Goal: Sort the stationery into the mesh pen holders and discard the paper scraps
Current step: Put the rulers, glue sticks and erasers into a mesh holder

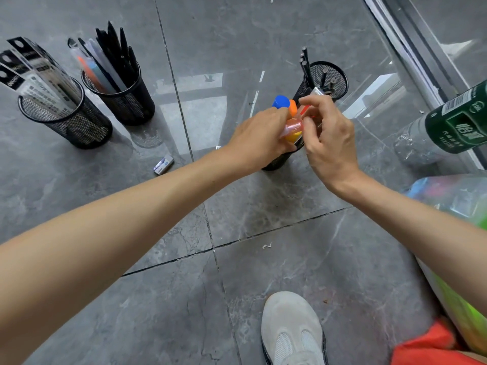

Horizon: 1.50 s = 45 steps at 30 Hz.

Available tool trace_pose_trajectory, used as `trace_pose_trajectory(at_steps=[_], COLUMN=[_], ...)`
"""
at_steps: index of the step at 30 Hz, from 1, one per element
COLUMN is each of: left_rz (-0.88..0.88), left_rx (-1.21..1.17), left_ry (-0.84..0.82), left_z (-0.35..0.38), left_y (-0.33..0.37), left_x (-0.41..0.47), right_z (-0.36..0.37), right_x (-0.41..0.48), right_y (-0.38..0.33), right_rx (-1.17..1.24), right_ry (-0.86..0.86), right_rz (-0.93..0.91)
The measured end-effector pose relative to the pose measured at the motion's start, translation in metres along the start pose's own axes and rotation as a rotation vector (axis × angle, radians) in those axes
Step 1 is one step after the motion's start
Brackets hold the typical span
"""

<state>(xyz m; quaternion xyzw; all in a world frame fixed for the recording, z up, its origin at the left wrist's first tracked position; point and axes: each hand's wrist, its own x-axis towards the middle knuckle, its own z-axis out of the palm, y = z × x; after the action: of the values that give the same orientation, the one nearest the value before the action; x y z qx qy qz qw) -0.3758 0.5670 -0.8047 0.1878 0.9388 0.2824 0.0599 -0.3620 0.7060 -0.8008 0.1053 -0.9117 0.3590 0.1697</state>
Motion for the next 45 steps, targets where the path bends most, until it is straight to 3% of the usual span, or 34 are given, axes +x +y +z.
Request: trace_pose_trajectory(at_steps=[4, 9, 12, 16, 21, 25, 32, 35, 38, 41, 45], left_rz=[0.021, -0.165, -0.19, -0.101, -0.052, 0.038, 0.185, 0.231, 0.159, 0.014, -0.215], left_rx=[-0.335, -0.641, -0.448, -0.474, -0.151, -0.118, 0.075, 0.021, -0.011, 0.075, 0.254], left_ry=[0.228, 0.377, 0.403, 0.351, 0.275, 0.339, 0.3, 0.407, 0.495, 0.475, 0.343], left_z=[-0.006, -0.014, -0.015, -0.009, -0.001, -0.001, 0.023, 0.019, 0.004, -0.005, -0.005], left_y=[0.004, 0.007, 0.006, 0.003, 0.002, 0.004, -0.02, -0.027, -0.044, -0.077, -0.118], left_x=[-0.01, -0.004, 0.0, 0.001, -0.005, -0.009, -0.013, -0.019, -0.03, -0.048, -0.081], right_z=[-0.001, 0.009, 0.01, 0.009, 0.009, 0.008, 0.011, 0.012, 0.018, 0.032, 0.06], right_x=[0.0, -0.006, -0.006, -0.004, -0.006, -0.005, -0.004, -0.005, -0.007, -0.01, -0.012], right_y=[0.009, 0.019, 0.016, 0.018, 0.016, 0.013, 0.008, 0.004, -0.006, -0.017, -0.035], right_rx=[-0.077, -0.217, -0.242, -0.216, -0.196, -0.152, -0.22, -0.258, -0.249, -0.188, -0.148], right_ry=[0.004, -0.171, -0.176, -0.182, -0.174, -0.15, -0.174, -0.134, -0.081, -0.092, -0.311], right_rz=[-0.03, -0.058, -0.073, -0.059, -0.029, -0.009, -0.054, -0.123, -0.215, -0.315, -0.492])
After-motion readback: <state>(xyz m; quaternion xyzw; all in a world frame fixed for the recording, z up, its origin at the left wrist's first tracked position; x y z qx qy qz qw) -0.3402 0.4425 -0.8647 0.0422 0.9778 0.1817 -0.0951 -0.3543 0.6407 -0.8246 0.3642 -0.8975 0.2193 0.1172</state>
